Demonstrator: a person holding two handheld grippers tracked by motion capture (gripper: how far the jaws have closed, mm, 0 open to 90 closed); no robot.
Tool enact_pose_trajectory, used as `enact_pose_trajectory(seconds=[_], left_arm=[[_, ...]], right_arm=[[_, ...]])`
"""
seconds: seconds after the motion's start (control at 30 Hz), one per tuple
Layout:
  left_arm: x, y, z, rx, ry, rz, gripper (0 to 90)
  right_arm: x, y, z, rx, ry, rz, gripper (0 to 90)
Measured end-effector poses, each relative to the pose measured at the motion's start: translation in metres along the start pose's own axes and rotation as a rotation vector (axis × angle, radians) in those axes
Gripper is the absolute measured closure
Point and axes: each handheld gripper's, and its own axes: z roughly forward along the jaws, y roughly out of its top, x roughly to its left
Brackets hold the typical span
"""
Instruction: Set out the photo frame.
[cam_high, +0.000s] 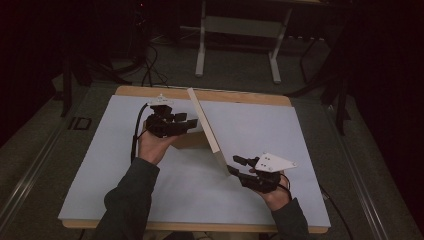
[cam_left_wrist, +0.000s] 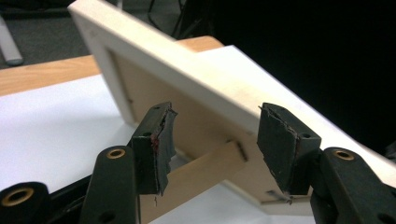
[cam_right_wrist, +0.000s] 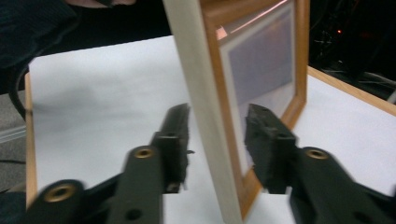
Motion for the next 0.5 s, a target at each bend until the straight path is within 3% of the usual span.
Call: enact_pose_trajectory(seconds=[0.2, 0.4, 0.5], left_arm=[[-0.014, 0.009, 0.007, 0.015, -0.006, 0.007, 41.9], [-0.022, 0.012, 0.022, 0.041, 0.030, -0.036, 32.4], [-0.026, 0.014, 0.028, 0.056, 0.048, -0.043, 28.0]], right_arm=[[-0.007, -0.004, 0.000, 0.021, -0.072, 0.025, 89.2], [-0.009, -0.007, 0.011, 0.052, -0.109, 0.031, 89.5], [-0.009, -0.008, 0.015, 0.056, -0.114, 0.036, 84.3]])
